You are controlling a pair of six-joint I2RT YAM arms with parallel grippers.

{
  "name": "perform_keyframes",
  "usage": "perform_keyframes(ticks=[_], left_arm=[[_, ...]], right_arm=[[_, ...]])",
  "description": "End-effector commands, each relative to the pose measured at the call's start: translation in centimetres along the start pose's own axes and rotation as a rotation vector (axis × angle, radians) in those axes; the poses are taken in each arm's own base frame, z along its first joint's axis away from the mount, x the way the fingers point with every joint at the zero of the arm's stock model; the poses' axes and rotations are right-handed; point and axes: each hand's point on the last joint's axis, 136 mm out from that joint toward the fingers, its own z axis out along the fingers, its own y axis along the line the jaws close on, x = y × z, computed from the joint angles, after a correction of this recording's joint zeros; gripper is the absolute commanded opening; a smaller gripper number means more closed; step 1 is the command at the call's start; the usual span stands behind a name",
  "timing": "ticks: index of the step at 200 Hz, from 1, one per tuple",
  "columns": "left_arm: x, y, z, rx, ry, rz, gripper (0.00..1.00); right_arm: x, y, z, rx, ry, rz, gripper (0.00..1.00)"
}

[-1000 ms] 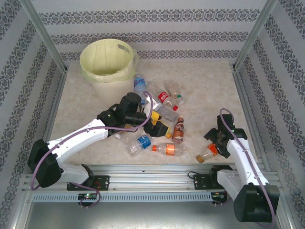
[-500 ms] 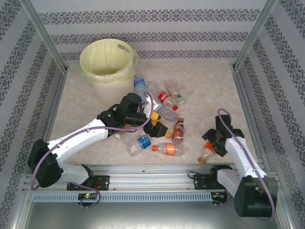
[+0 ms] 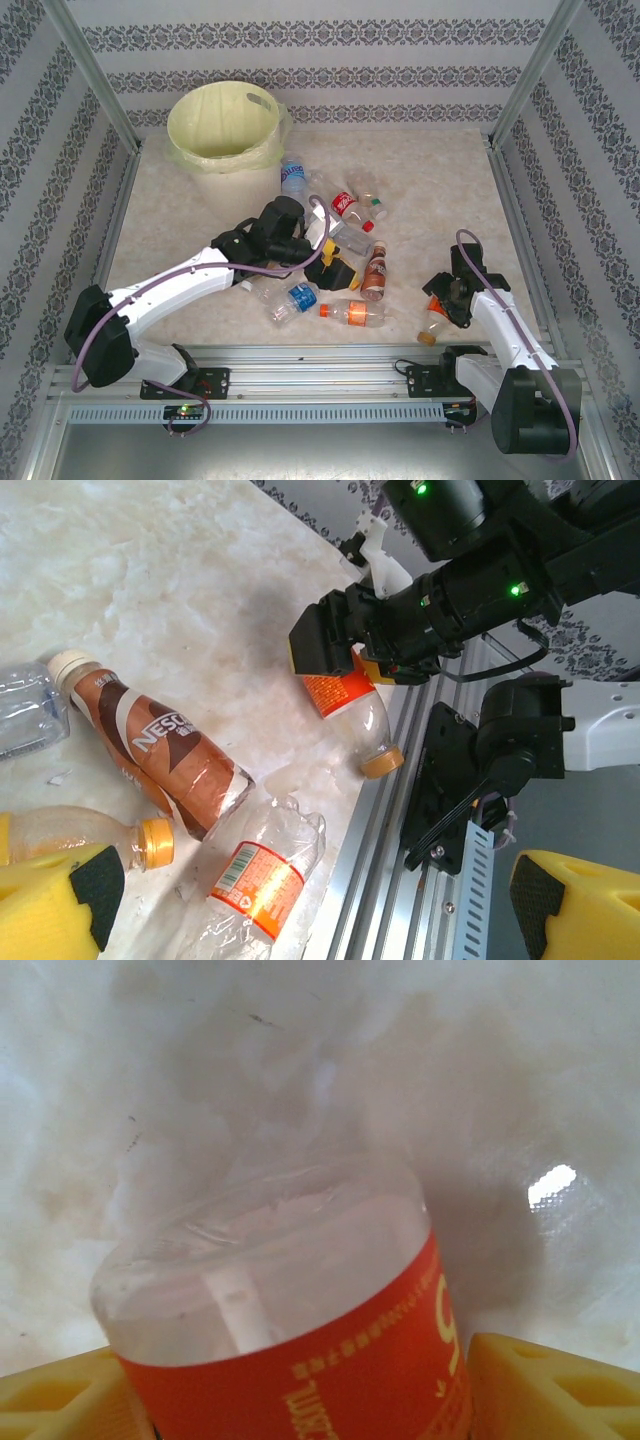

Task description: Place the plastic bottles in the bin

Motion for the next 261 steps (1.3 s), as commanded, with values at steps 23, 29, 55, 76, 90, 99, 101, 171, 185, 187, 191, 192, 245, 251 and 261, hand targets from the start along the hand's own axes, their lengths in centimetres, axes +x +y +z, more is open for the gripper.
perform_keyframes(ticks=[23, 29, 55, 76, 90, 99, 101, 171, 185, 187, 191, 192, 245, 251, 261], left_arm=[[-0.6, -1.1, -0.3, 0.009, 0.003, 0.048, 1.0], [-0.7, -1.2, -0.3, 0.01, 0.003, 0.047, 1.0], [-0.7, -1.3, -0.3, 0.015, 0.003, 0.04, 1.0], [-0.7, -1.3, -0.2, 0.019, 0.004, 0.031, 1.0], [-0.7, -1.2, 0.0, 0.022, 0.005, 0.013, 1.0], [-0.7, -1.2, 0.2, 0.026, 0.009, 0.007, 1.0], [-0.6, -1.2, 0.2, 0.029, 0.011, 0.005, 1.0], [-0.4, -1.0, 1.0, 0.048, 0.013, -0.045, 1.0], [-0.3, -0.9, 1.4, 0.057, 0.019, -0.07, 1.0], [-0.3, -0.9, 1.5, 0.059, 0.021, -0.075, 1.0], [-0.2, -0.9, 1.6, 0.061, 0.023, -0.081, 1.0], [-0.2, -0.8, 1.6, 0.061, 0.023, -0.084, 1.0], [0.6, -0.3, 3.2, 0.085, 0.059, -0.17, 1.0], [0.6, -0.4, 3.3, 0.097, 0.059, -0.18, 1.0], [0.7, -0.6, 3.6, 0.12, 0.065, -0.197, 1.0]], right_arm=[[-0.1, 0.0, 0.3, -0.008, -0.001, 0.008, 0.74], [-0.2, 0.0, 0.3, -0.008, -0.002, 0.006, 0.74], [-0.5, 0.4, 0.3, -0.018, -0.012, -0.006, 0.73], [-0.9, 0.9, -0.1, -0.037, -0.023, -0.02, 0.68], [-1.2, 1.5, -0.4, -0.057, -0.029, -0.028, 0.63], [-1.4, 1.9, -0.6, -0.074, -0.036, -0.035, 0.61], [-1.4, 2.0, -0.6, -0.076, -0.038, -0.036, 0.6], [-2.3, 6.8, -4.6, -0.308, -0.089, -0.065, 0.53], [-2.2, 8.2, -5.9, -0.374, -0.096, -0.069, 0.52], [-2.1, 8.4, -6.1, -0.383, -0.097, -0.069, 0.52], [-2.1, 8.9, -6.5, -0.4, -0.101, -0.07, 0.52], [-2.1, 9.0, -6.6, -0.407, -0.102, -0.07, 0.52], [-0.4, 14.9, -11.3, -0.615, -0.142, -0.118, 0.5], [-0.1, 15.5, -11.8, -0.631, -0.144, -0.128, 0.51], [0.3, 16.6, -12.6, -0.662, -0.146, -0.141, 0.51]])
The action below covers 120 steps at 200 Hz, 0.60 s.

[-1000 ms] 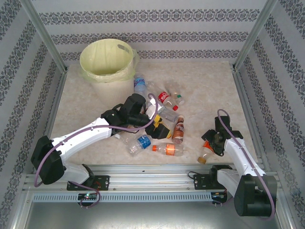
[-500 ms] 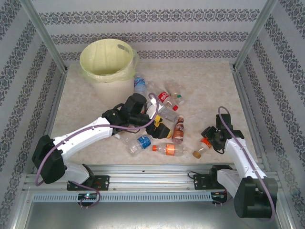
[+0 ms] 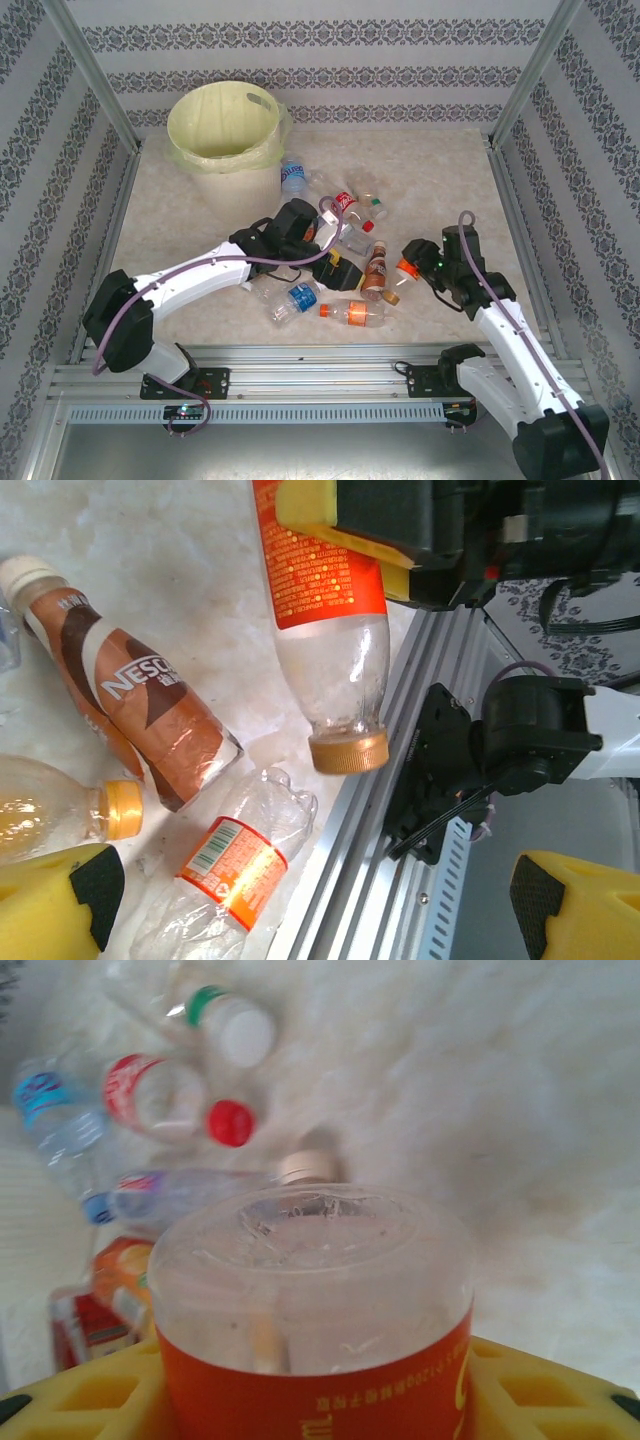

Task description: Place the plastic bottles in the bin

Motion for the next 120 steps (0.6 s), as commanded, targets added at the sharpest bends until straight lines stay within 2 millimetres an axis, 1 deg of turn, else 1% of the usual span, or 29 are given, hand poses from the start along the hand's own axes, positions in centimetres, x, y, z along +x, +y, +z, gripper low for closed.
perform_keyframes(ticks=[1, 26, 58, 98, 120], left_arm=[[-1.0, -1.9, 0.5, 0.09, -0.018, -0.021, 1.0], [-0.8, -2.5, 1.0, 0.144, -0.005, -0.038, 1.0], [-0.7, -2.3, 1.2, 0.143, -0.002, -0.045, 0.95], [-0.7, -2.0, 1.4, 0.136, 0.003, -0.072, 0.88], [-0.7, -1.9, 1.4, 0.134, 0.003, -0.072, 0.82]], right_arm=[[-1.3, 4.5, -1.0, -0.119, -0.061, 0.012, 0.51], [-1.0, 7.4, -1.3, -0.196, -0.061, 0.01, 0.5], [-0.5, 10.3, -1.5, -0.24, -0.051, -0.026, 0.51], [-0.2, 12.3, -1.8, -0.285, -0.053, -0.029, 0.5], [-0.1, 13.1, -2.0, -0.305, -0.052, -0.036, 0.5]])
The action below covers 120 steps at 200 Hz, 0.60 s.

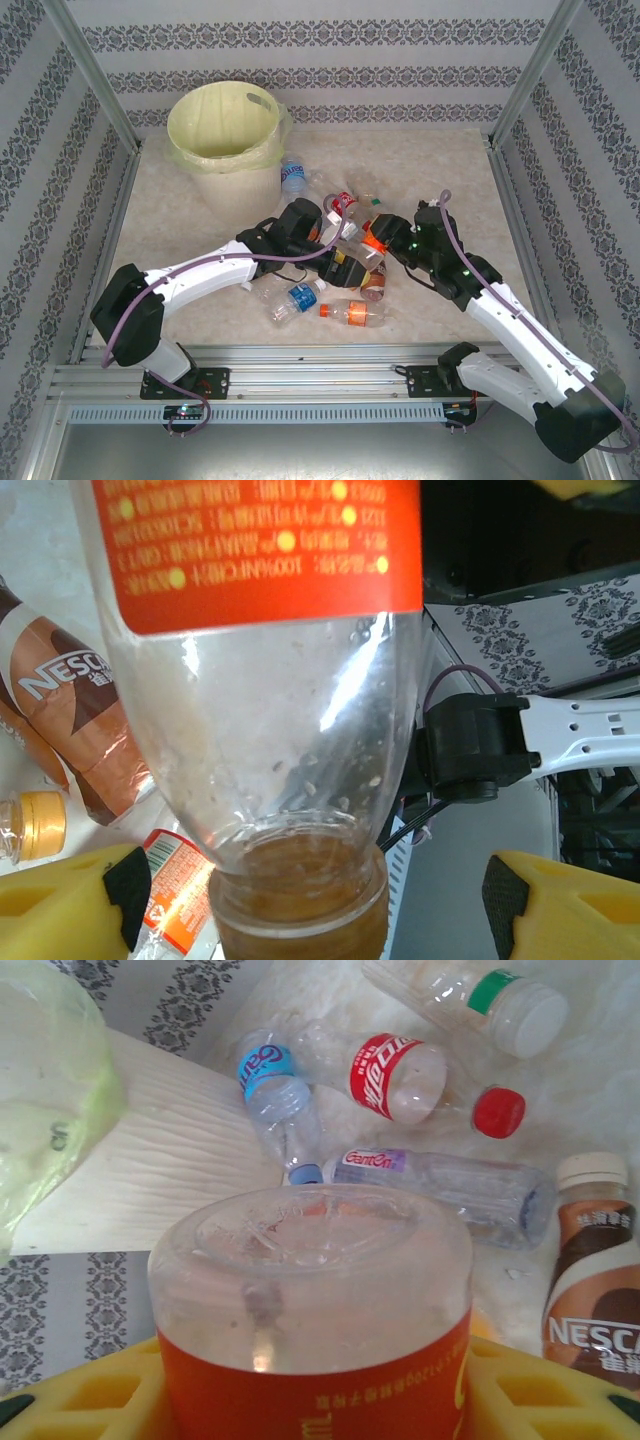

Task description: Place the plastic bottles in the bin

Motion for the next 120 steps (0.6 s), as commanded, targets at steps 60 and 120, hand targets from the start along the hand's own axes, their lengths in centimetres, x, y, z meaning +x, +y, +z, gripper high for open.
perform_keyframes(ticks=[60, 120], left_arm=[[-0.6, -1.0, 0.2, 0.027, -0.013, 0.026, 0.53], [-1.0, -1.0, -0.8, -0.01, -0.036, 0.079, 0.38]], right_arm=[[-0.9, 3.1, -0.4, -0.073, -0.05, -0.005, 0.5], [-0.7, 2.9, -0.3, -0.07, -0.048, -0.004, 0.54]])
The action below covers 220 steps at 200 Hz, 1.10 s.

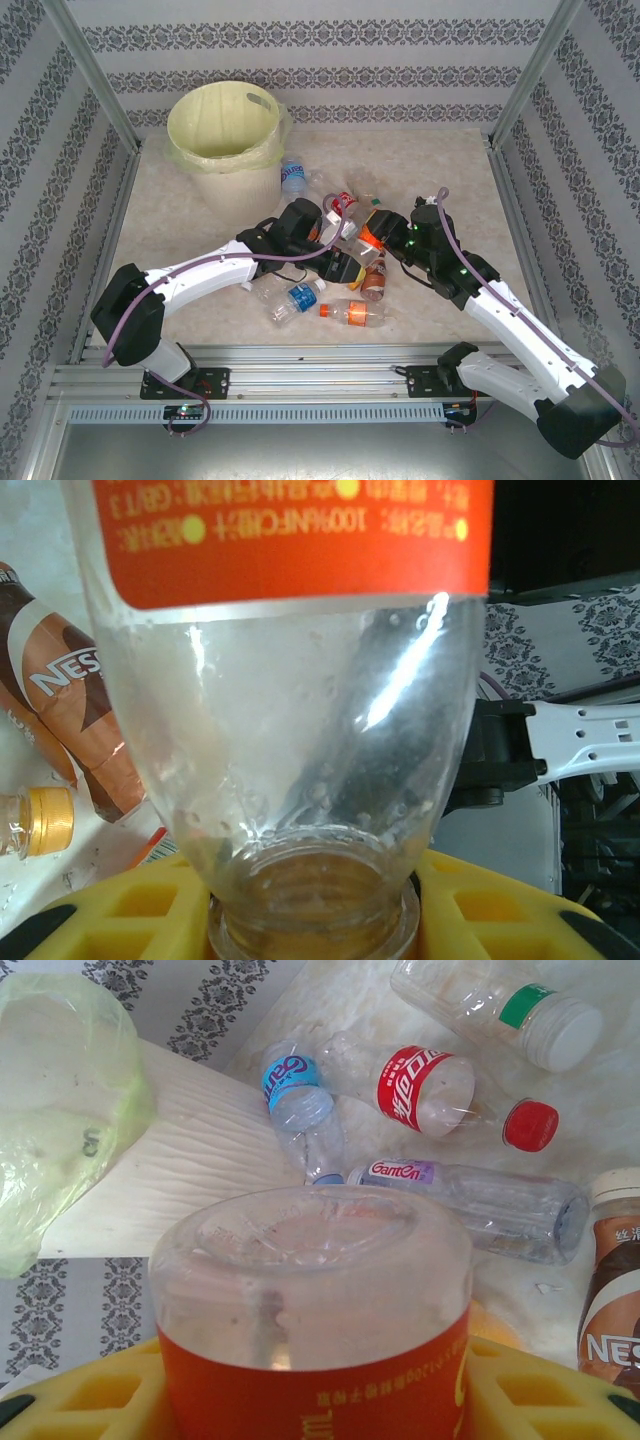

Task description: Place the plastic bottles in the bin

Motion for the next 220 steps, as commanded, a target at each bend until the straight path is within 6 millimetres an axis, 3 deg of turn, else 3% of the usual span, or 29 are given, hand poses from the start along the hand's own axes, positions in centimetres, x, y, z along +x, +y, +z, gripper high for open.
perform_keyframes(ticks=[1, 14, 29, 49, 101, 145, 186, 220], left_arm=[[-0.9, -1.3, -0.8, 0.003, -0.032, 0.091, 0.38], [-1.2, -1.3, -1.2, -0.014, -0.043, 0.108, 0.37], [-1.5, -1.2, -1.6, -0.024, -0.058, 0.114, 0.36], [-1.7, -1.0, -2.0, -0.035, -0.062, 0.12, 0.36], [-2.2, -0.8, -2.7, -0.052, -0.074, 0.126, 0.36], [-2.6, 0.0, -3.6, -0.137, -0.09, 0.151, 0.36], [-4.4, 0.8, -6.0, -0.318, -0.099, 0.173, 0.37], [-7.0, 1.1, -9.8, -0.513, -0.133, 0.194, 0.36]], right_arm=[[-0.6, 1.5, -0.4, -0.044, -0.03, 0.005, 0.55], [-0.8, 1.3, -0.7, -0.038, -0.039, 0.007, 0.6], [-0.9, 1.2, -1.1, -0.048, -0.05, 0.01, 0.81], [-1.0, 1.3, -1.8, -0.088, -0.05, 0.003, 0.98], [-1.4, 1.3, -5.6, -0.182, -0.056, -0.059, 0.98], [-0.5, 1.6, -8.8, -0.235, -0.038, -0.215, 0.98], [0.8, 2.4, -10.7, -0.28, 0.006, -0.35, 0.98], [1.5, 2.6, -11.0, -0.304, 0.031, -0.411, 0.98]])
